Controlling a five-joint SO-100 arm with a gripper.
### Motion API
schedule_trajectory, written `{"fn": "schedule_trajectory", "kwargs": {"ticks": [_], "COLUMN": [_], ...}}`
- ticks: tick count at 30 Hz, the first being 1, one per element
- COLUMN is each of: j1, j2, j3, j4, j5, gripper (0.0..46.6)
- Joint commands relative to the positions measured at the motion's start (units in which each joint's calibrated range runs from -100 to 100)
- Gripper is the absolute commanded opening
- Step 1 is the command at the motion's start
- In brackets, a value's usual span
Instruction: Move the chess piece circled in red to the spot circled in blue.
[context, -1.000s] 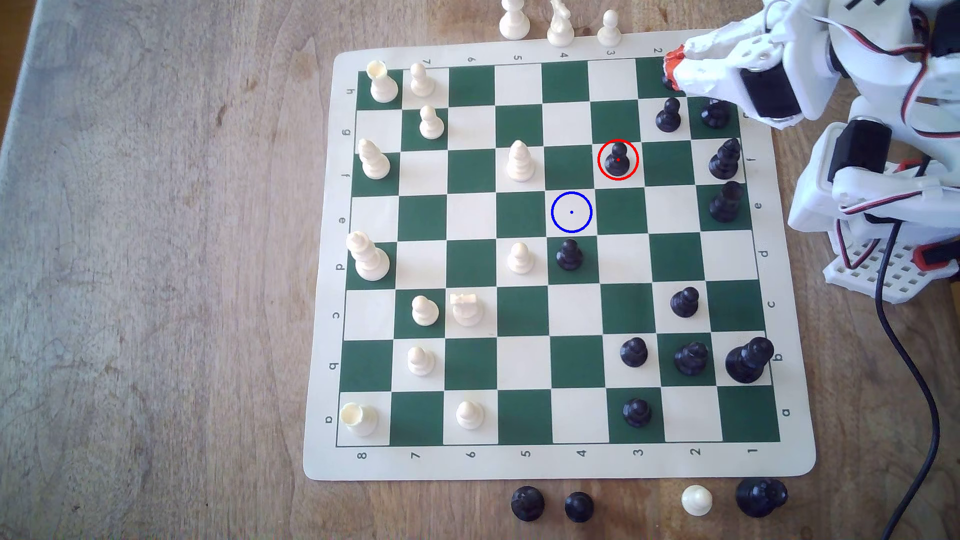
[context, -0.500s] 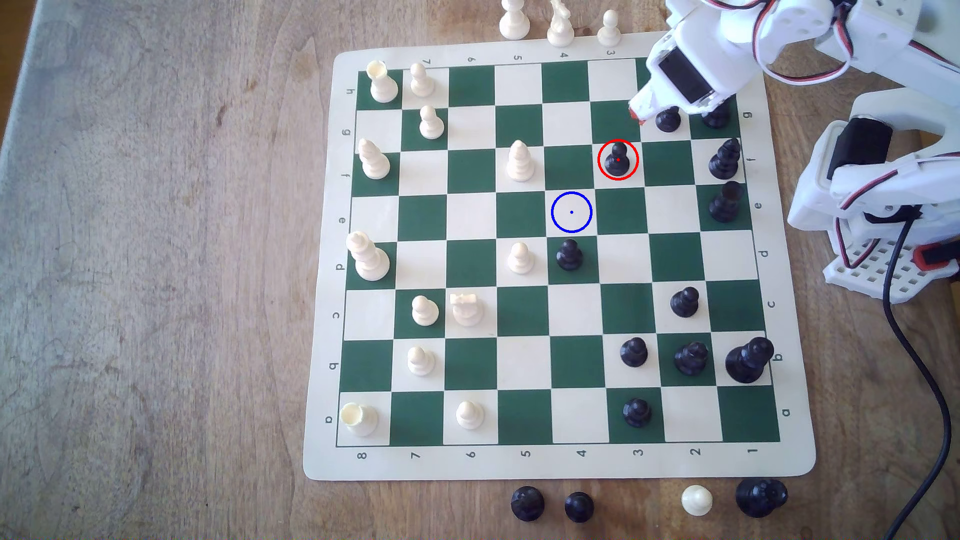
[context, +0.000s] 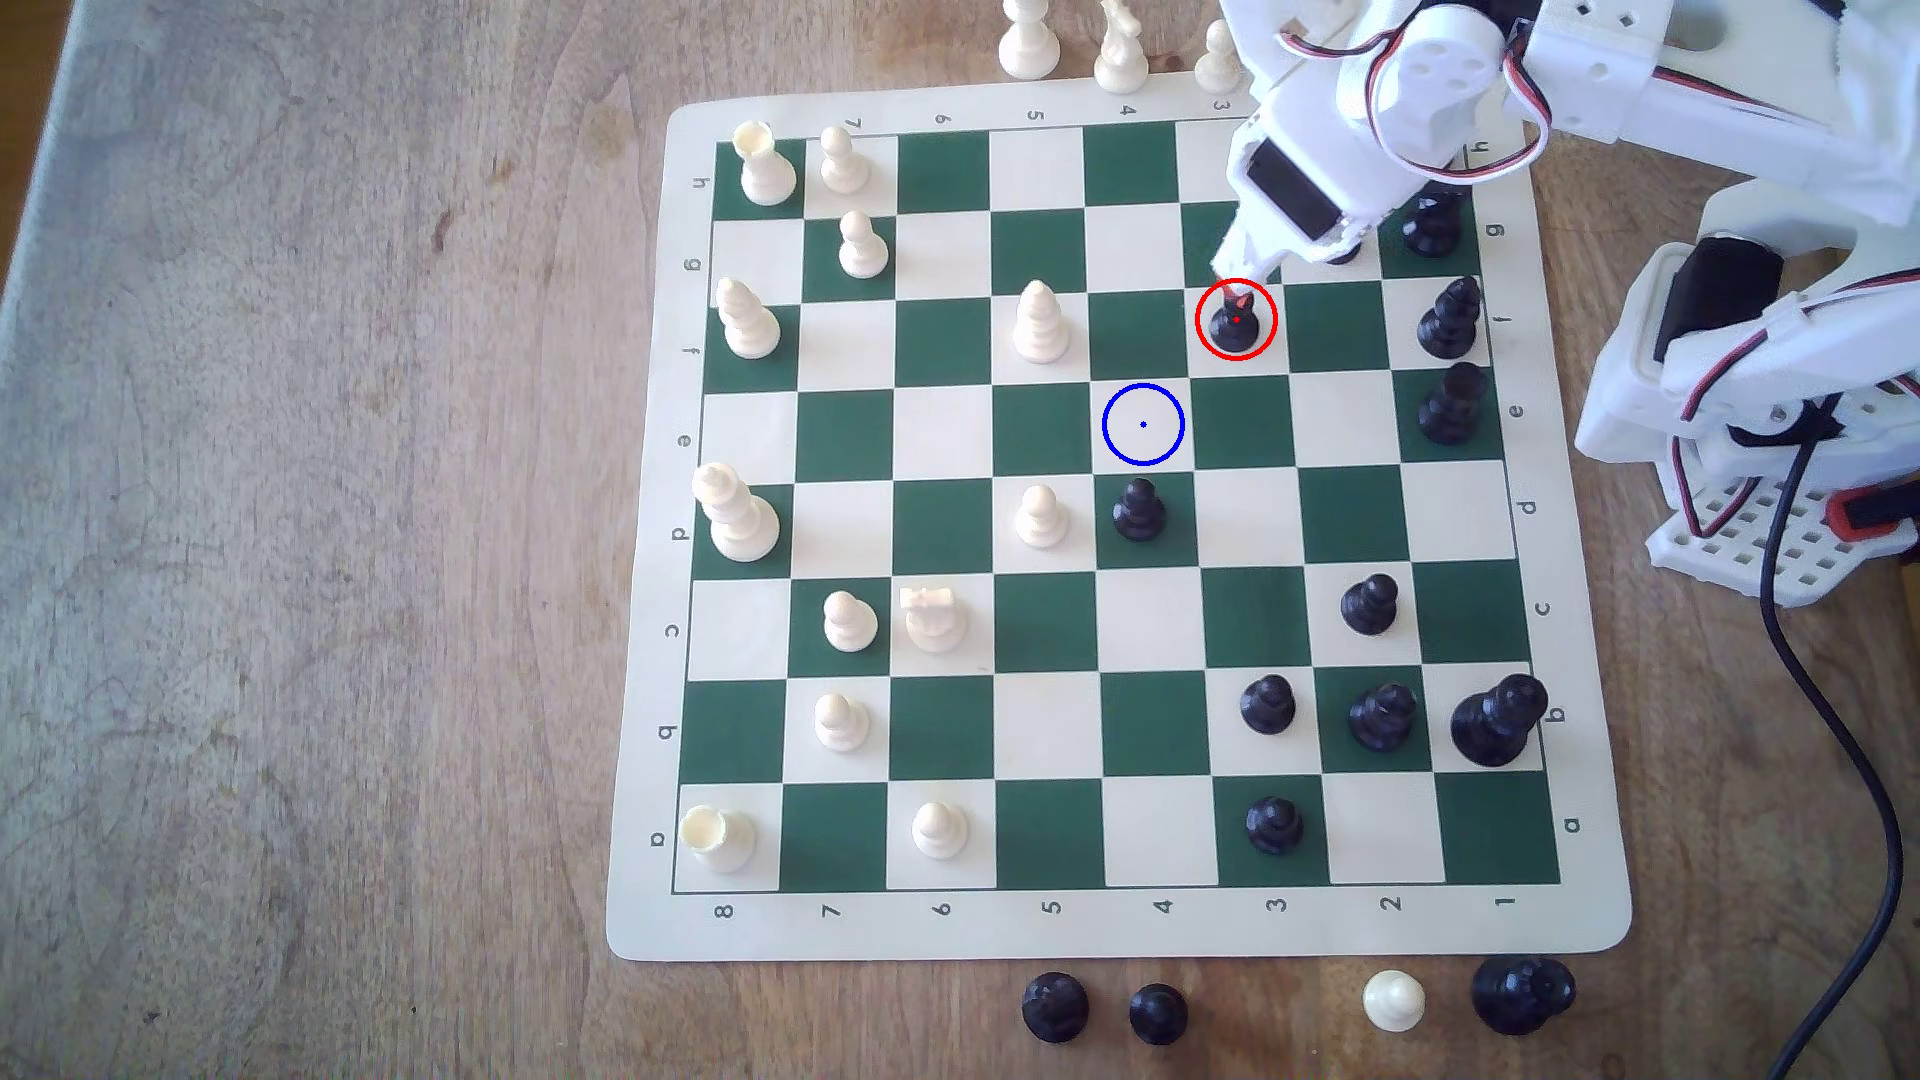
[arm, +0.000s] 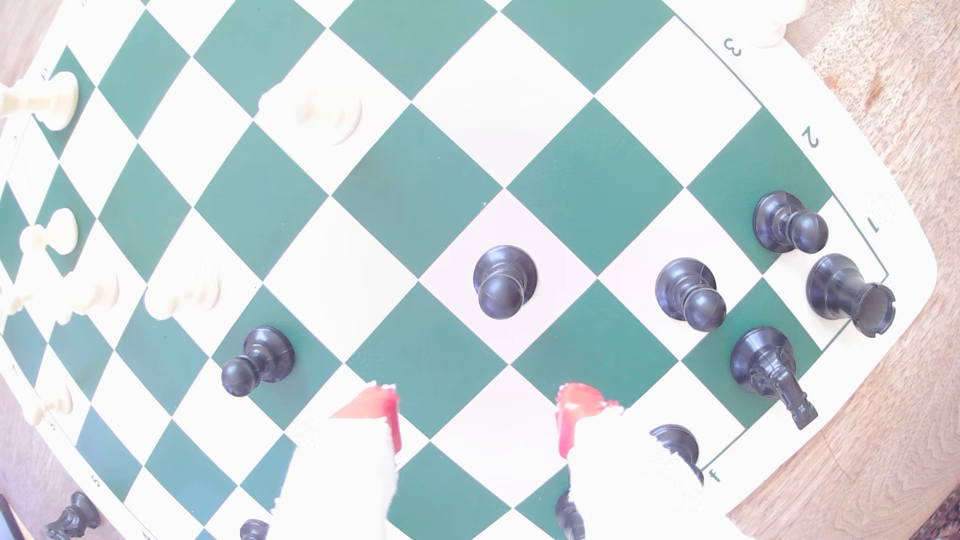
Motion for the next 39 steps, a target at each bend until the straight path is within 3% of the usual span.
{"fn": "schedule_trajectory", "kwargs": {"ticks": [1, 16, 39], "j1": [-0.2, -3.0, -1.7], "j2": [2.6, 9.1, 16.4], "j3": [-0.5, 9.2, 9.3], "j4": [-2.0, -12.7, -19.5], "j5": [-0.2, -1.1, -0.1], "gripper": [16.8, 16.3, 15.4]}}
